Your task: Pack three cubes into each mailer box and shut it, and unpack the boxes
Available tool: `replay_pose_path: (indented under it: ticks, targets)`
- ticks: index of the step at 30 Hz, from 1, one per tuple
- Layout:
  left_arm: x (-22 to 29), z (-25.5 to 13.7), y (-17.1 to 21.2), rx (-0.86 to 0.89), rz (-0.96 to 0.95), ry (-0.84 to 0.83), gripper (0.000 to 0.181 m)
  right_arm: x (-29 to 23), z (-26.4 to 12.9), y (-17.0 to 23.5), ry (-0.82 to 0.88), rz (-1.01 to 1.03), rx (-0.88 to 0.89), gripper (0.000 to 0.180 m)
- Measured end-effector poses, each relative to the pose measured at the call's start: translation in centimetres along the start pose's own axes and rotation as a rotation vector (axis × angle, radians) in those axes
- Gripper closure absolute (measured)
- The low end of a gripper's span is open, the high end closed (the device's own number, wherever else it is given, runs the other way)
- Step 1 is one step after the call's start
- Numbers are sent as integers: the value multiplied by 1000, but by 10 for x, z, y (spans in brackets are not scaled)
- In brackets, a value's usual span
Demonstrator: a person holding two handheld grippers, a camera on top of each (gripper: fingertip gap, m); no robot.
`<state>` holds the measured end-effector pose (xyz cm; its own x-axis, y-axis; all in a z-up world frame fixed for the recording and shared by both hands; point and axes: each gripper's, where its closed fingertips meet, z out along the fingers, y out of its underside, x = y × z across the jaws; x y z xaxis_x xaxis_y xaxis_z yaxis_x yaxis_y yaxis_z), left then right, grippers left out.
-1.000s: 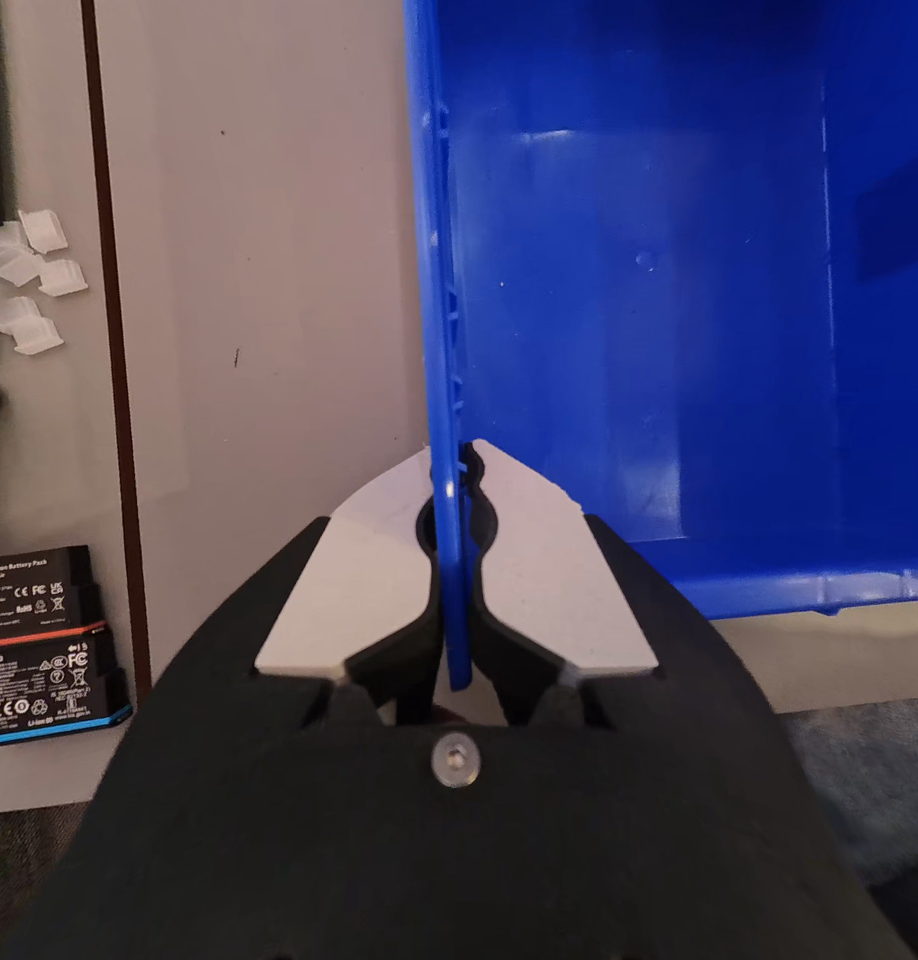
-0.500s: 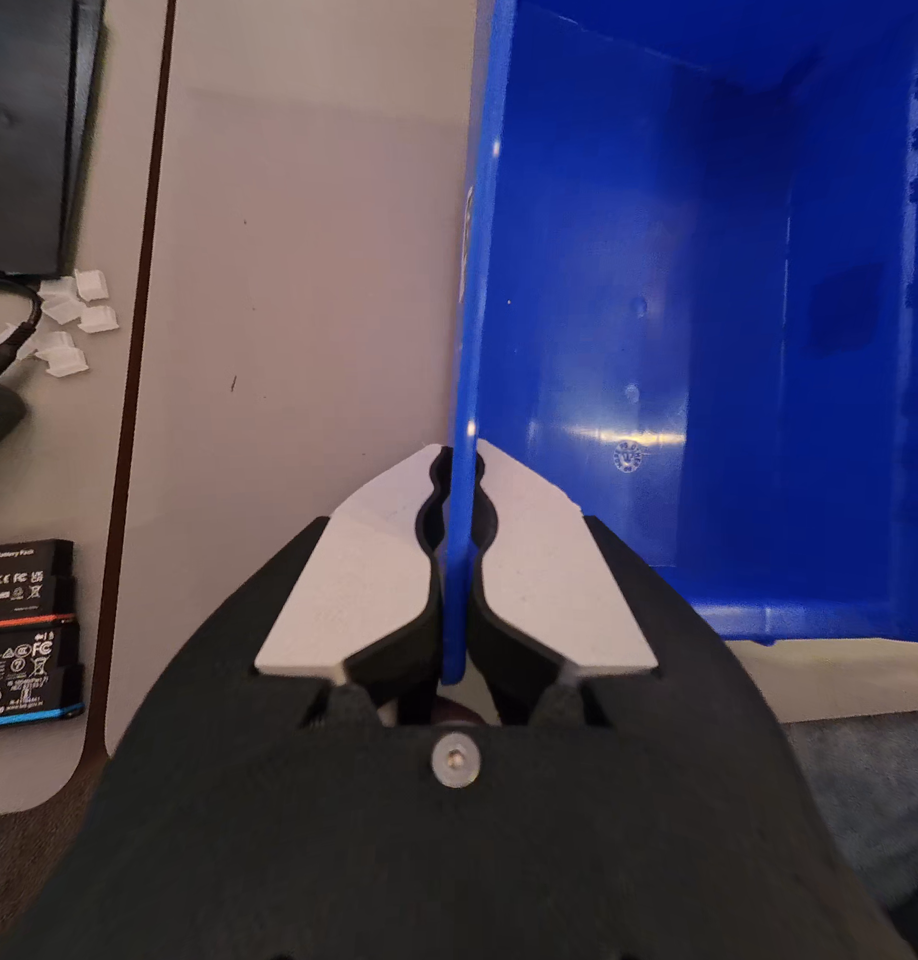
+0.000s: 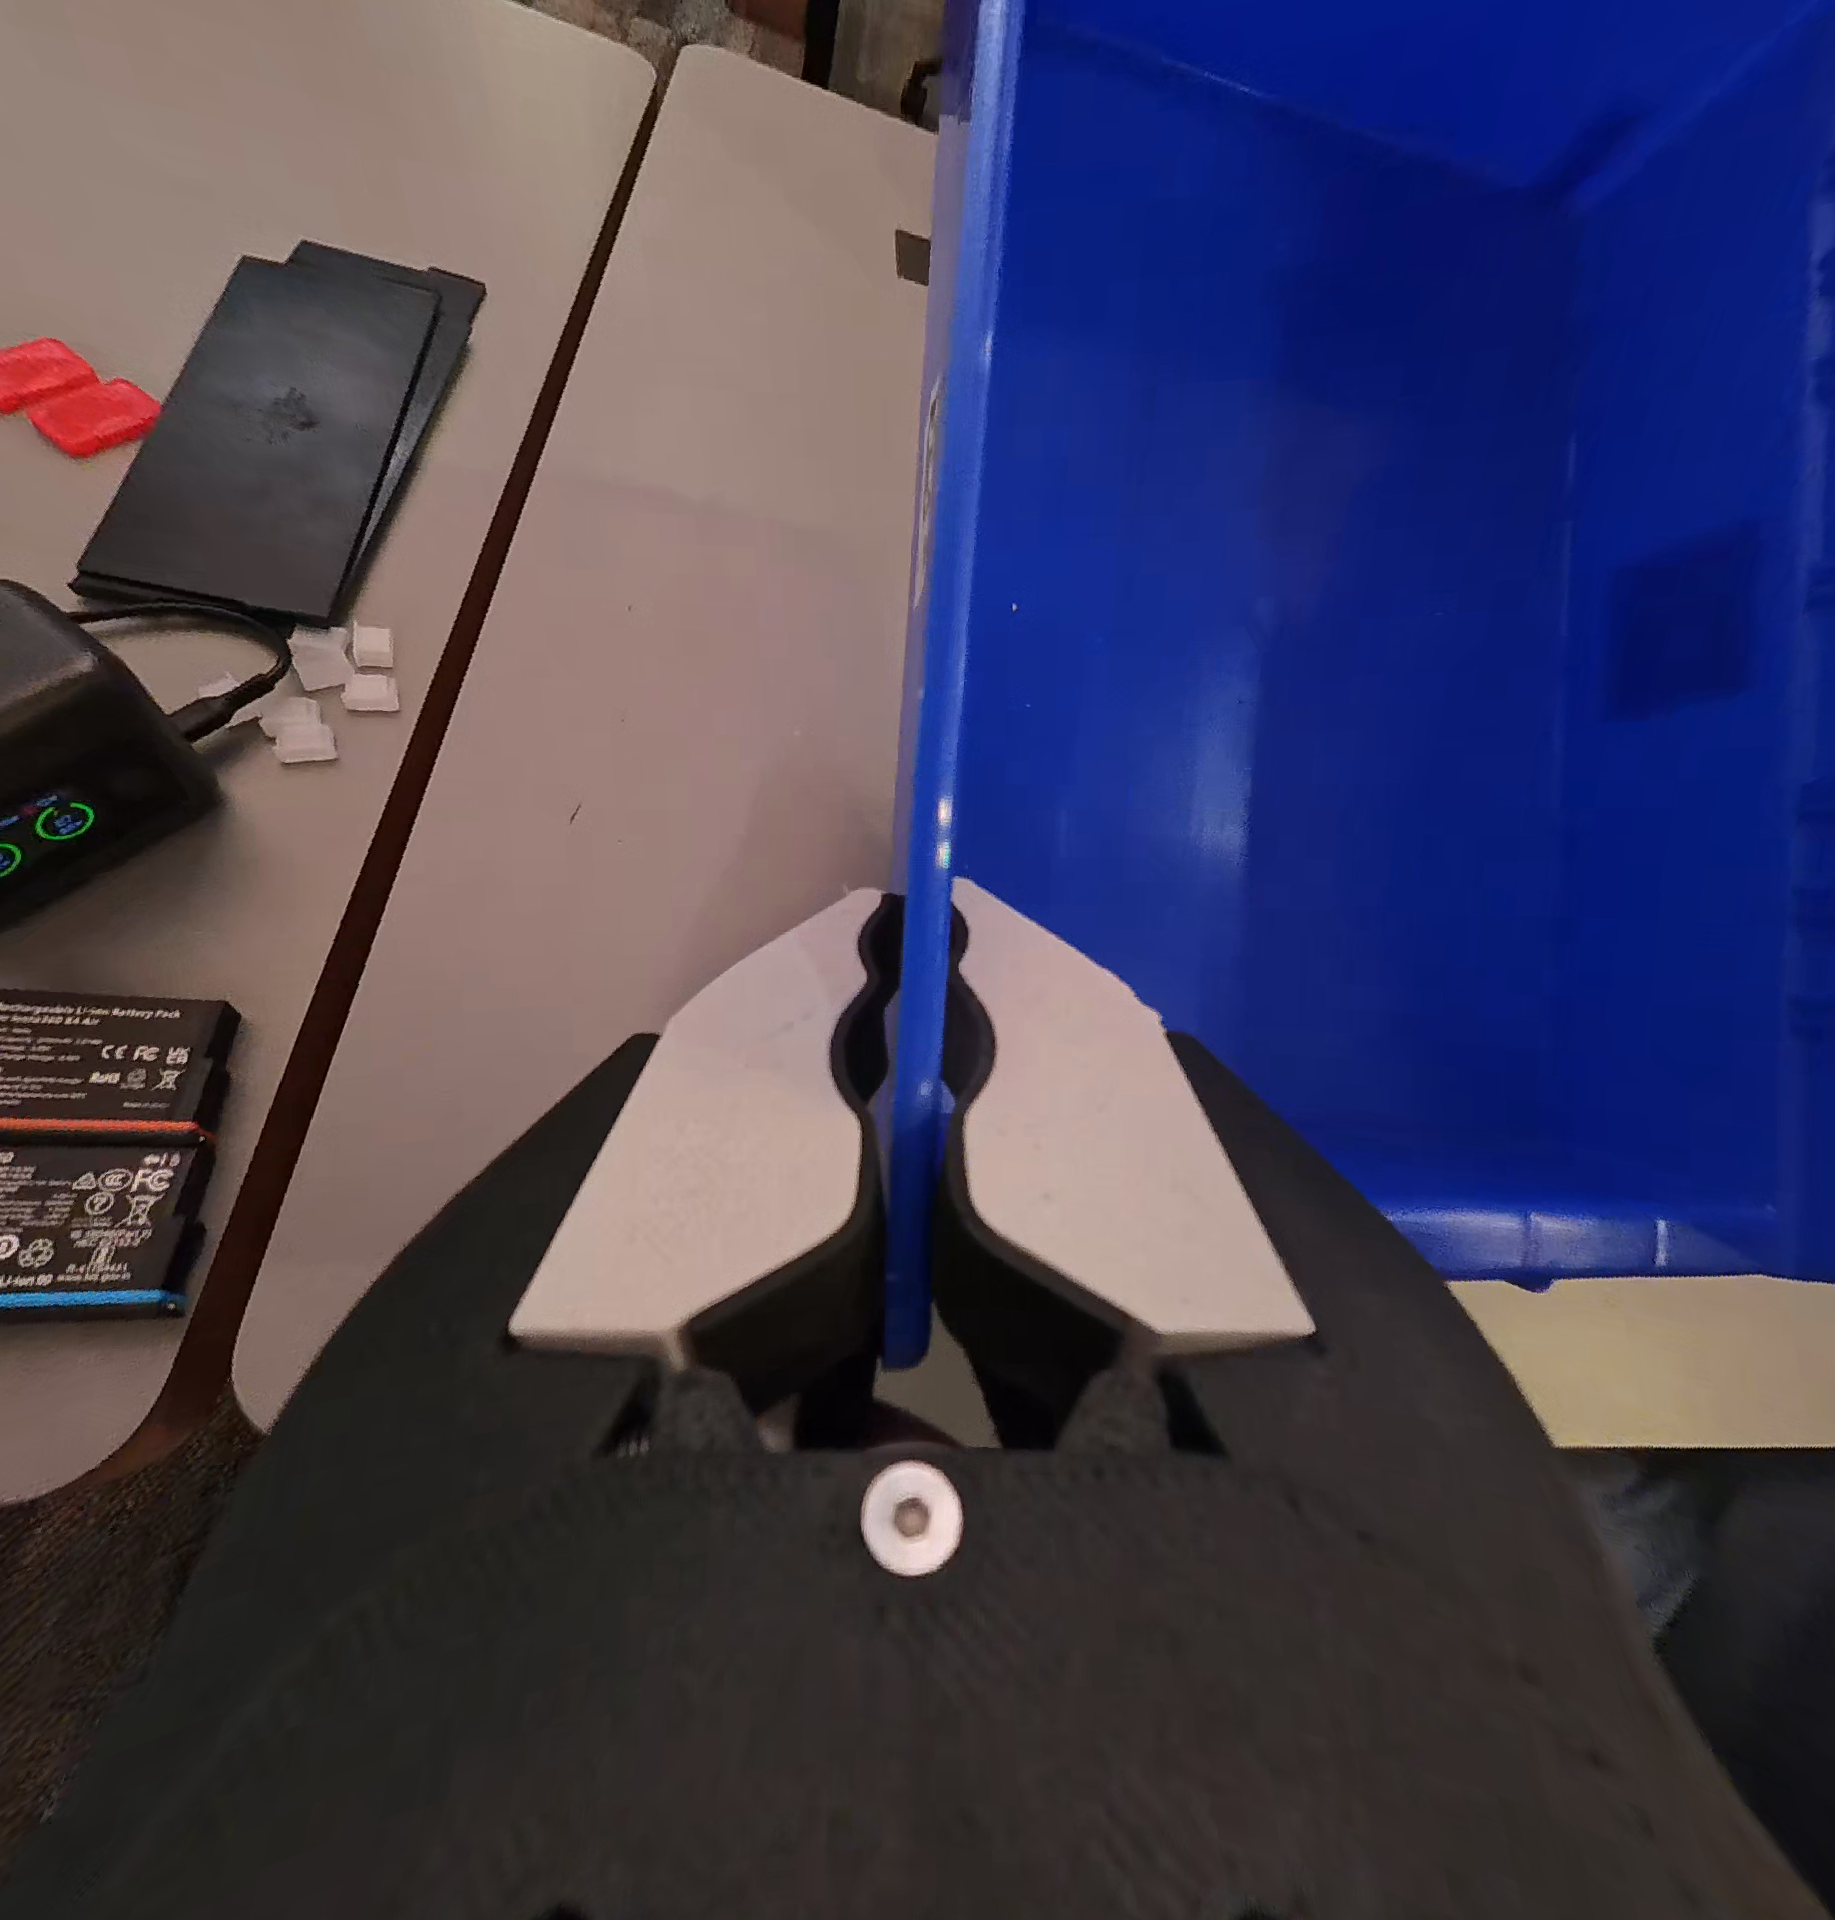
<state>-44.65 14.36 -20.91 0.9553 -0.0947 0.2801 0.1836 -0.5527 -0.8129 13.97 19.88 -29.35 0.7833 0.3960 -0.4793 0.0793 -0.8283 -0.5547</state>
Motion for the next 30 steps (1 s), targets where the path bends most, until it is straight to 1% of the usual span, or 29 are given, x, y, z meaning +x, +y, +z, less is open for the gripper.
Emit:
replay_pose_path:
  ticks: [3,10,18,21,26,28,30]
  targets:
    - [2,-8,-1,10,-35,24,176,-36,26,-10,-79,23,33,90]
    - [7,-27,-14,71,-61,49,176,-115,84,-29,-218,49,60,71]
    - [9,-51,-30,122,-52,57,176,-207,153,-49,-355,95,106,62]
    - [10,-59,-36,145,-43,68,176,-241,175,-51,-405,82,88,59]
    - [15,-68,-44,171,-33,71,176,-286,200,-52,-511,94,28,53]
    - [21,-68,-46,172,-23,79,176,-292,200,-58,-544,118,38,53]
    - [30,-65,-47,165,-8,83,176,-287,192,-65,-539,102,63,53]
